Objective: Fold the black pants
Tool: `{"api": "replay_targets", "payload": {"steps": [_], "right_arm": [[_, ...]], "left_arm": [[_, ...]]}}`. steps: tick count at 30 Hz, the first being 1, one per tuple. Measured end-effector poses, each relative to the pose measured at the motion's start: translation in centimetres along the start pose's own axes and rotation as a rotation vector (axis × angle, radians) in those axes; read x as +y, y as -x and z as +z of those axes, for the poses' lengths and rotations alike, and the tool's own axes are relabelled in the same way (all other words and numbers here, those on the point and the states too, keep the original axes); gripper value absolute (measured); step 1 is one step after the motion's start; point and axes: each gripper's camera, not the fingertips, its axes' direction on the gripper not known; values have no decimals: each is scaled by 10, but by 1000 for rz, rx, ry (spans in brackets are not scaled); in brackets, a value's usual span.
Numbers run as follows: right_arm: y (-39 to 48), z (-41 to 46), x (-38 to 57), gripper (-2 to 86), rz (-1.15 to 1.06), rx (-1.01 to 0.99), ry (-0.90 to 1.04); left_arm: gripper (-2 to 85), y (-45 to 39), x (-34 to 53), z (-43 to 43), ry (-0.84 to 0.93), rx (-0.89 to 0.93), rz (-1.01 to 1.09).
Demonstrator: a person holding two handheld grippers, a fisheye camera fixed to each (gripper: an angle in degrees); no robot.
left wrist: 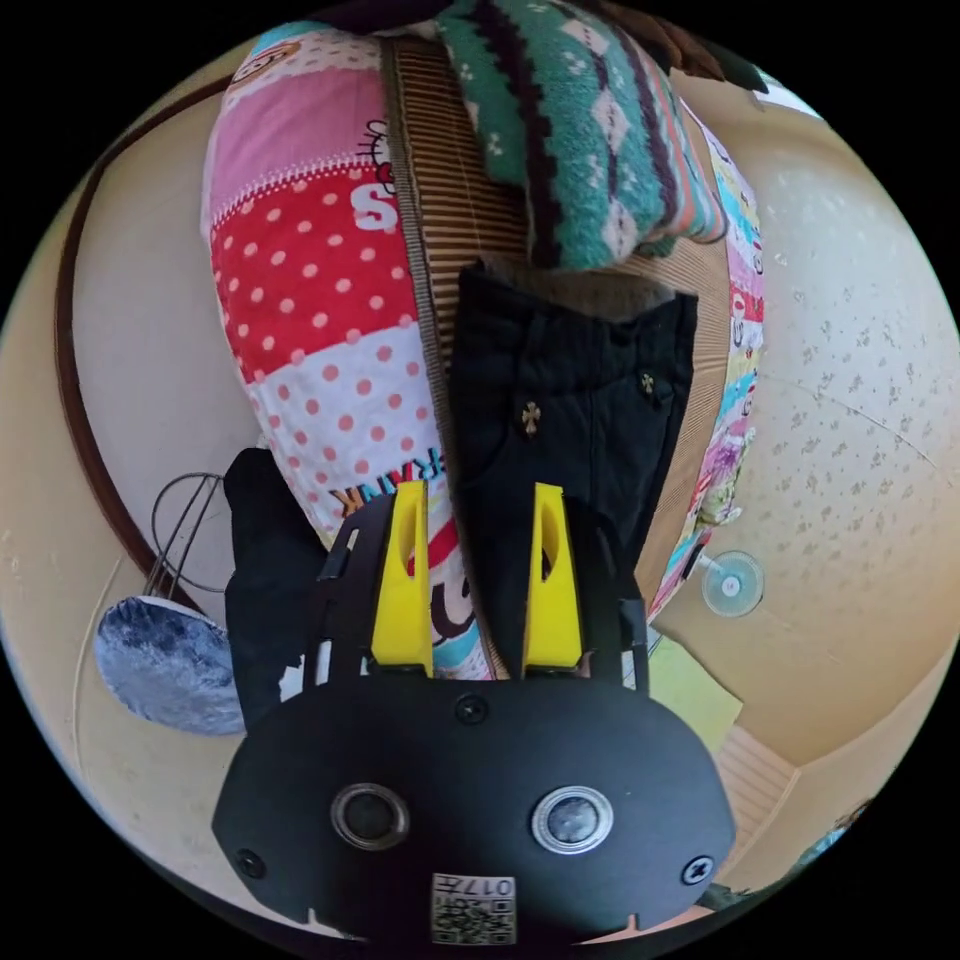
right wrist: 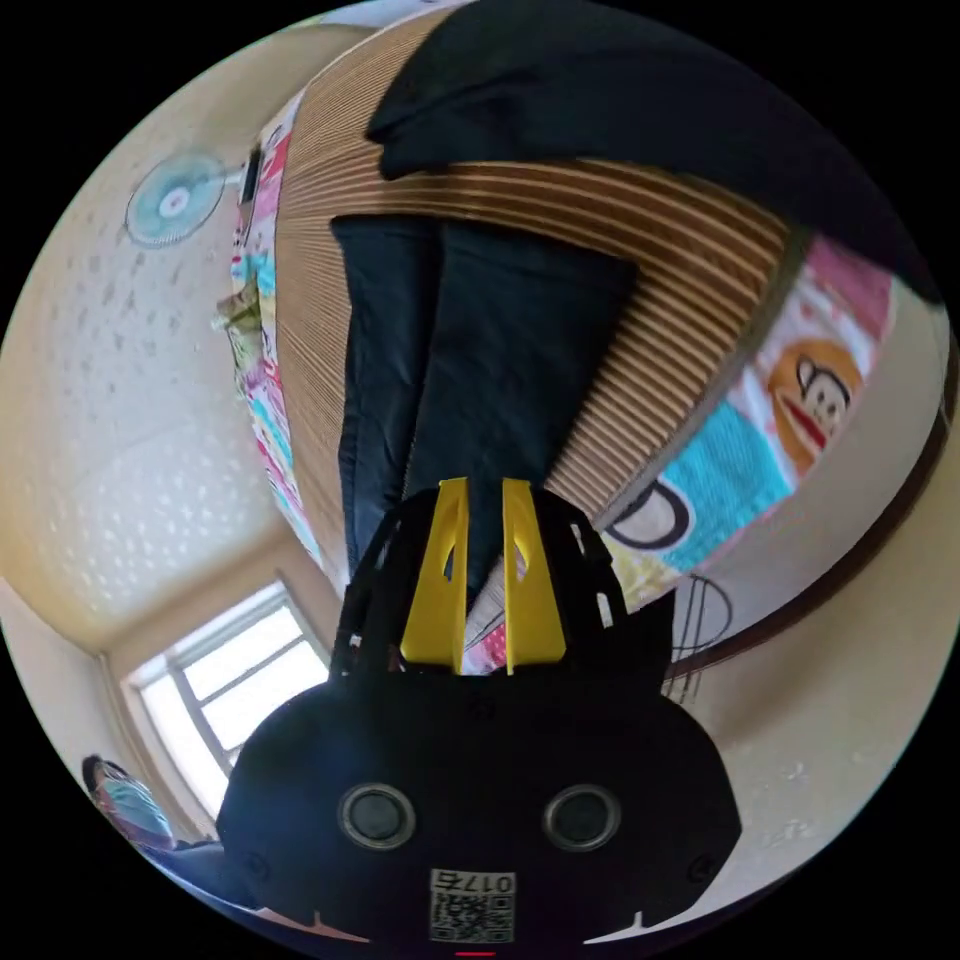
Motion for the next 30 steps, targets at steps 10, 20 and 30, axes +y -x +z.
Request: {"api": "replay_targets", "payload": {"steps": [10,20,30], "right_arm": [[-48,29,22,122,175,-158,13],[47,7,25,19,-129,-138,-10],[260,59,-71,43,-420,342,-26]], "left_arm": [[49,12,6,19,30,117,-15],[41,-92,44,-25,63,71,437],[54,-274,-1,81,-73,41,588]]}}
